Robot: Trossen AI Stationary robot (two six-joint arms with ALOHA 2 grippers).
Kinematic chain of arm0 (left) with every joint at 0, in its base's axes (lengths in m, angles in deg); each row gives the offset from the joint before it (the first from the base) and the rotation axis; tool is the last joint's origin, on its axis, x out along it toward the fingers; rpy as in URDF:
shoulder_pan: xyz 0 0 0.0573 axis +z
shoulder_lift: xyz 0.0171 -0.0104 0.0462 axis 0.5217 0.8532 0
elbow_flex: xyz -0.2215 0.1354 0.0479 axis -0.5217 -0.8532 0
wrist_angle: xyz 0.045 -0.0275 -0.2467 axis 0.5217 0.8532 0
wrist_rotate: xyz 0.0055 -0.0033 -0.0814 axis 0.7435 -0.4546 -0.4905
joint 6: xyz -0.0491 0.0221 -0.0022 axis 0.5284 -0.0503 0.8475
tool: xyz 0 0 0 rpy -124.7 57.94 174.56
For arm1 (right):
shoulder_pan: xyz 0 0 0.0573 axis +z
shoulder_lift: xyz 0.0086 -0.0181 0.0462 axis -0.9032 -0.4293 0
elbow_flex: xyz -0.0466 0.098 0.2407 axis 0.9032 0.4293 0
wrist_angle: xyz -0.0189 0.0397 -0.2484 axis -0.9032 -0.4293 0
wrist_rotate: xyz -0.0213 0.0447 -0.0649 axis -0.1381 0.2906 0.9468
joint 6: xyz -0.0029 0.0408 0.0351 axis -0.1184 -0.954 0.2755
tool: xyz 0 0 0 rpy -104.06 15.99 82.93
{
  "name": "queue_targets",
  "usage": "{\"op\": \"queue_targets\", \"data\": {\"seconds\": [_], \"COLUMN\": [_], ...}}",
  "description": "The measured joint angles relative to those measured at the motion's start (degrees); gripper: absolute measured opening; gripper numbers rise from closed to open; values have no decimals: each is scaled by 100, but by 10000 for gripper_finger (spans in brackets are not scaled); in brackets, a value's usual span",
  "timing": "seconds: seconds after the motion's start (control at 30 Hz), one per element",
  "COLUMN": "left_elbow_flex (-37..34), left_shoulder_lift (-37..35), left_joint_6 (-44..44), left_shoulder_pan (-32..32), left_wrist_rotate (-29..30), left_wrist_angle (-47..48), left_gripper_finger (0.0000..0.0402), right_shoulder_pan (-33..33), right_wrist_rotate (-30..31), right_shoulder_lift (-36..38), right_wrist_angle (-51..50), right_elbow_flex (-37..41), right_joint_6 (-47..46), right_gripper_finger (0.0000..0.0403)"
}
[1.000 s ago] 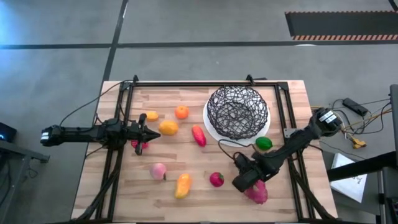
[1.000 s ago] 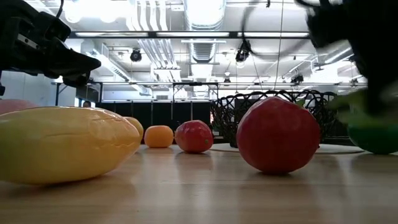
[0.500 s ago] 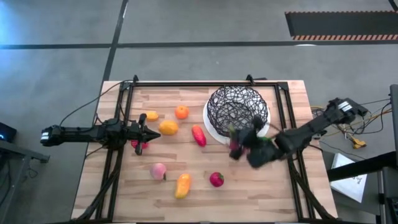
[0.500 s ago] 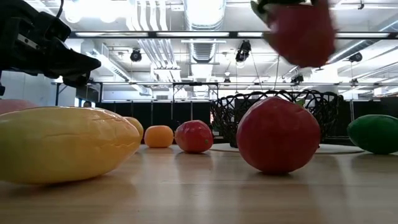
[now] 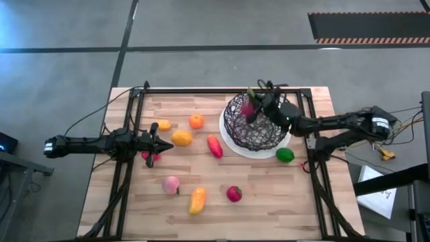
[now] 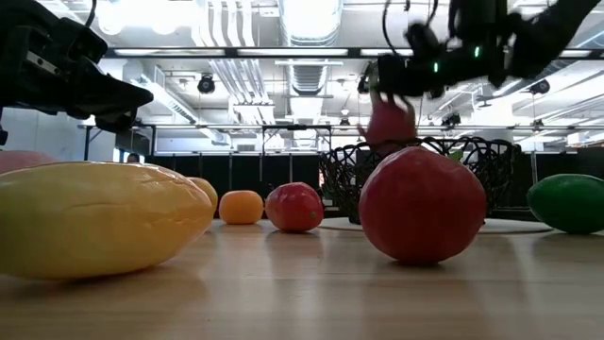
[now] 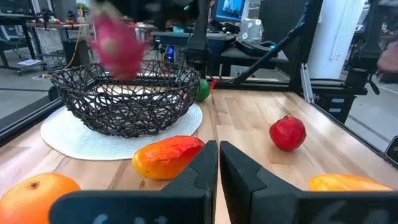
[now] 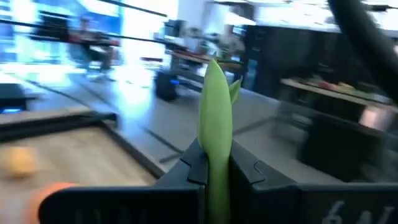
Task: Build produce basket
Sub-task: Put the dragon fruit into the black basket
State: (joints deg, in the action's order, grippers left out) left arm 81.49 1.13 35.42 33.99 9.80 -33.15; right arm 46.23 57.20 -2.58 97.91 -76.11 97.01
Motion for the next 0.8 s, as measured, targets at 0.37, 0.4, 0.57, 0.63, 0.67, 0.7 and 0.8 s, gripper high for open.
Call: {"op": "queue_targets", "data": {"seconds": [0.37,0.4,0.57,0.63,0.67,0.7,0.8], "left_elbow_flex": [0,0,0,0,0,0,0], "left_shoulder_lift": [1,-2,1,-2,-2,0,1], "left_joint_6": [0,0,0,0,0,0,0], "left_shoulder_pan": [0,0,0,0,0,0,0], "left_wrist_rotate": [-2,-2,-1,0,0,0,-2], "left_wrist_angle": [1,-1,-4,1,-2,-4,-2], "left_gripper_finger": [1,1,1,1,1,1,1], "right_shoulder_pan": [-856,-855,-855,-855,-852,-848,-842], "right_wrist_rotate": [-66,-67,-61,-60,-56,-48,-61], "right_shoulder_lift": [-1319,-1399,-1612,-1592,-1551,-1494,-1238], "right_wrist_angle": [732,728,640,485,348,204,-306], "right_elbow_flex": [147,116,72,66,65,65,61], "right_joint_6": [-665,-664,-664,-664,-664,-664,-737], "right_gripper_finger": [13,13,20,37,48,61,104]}}
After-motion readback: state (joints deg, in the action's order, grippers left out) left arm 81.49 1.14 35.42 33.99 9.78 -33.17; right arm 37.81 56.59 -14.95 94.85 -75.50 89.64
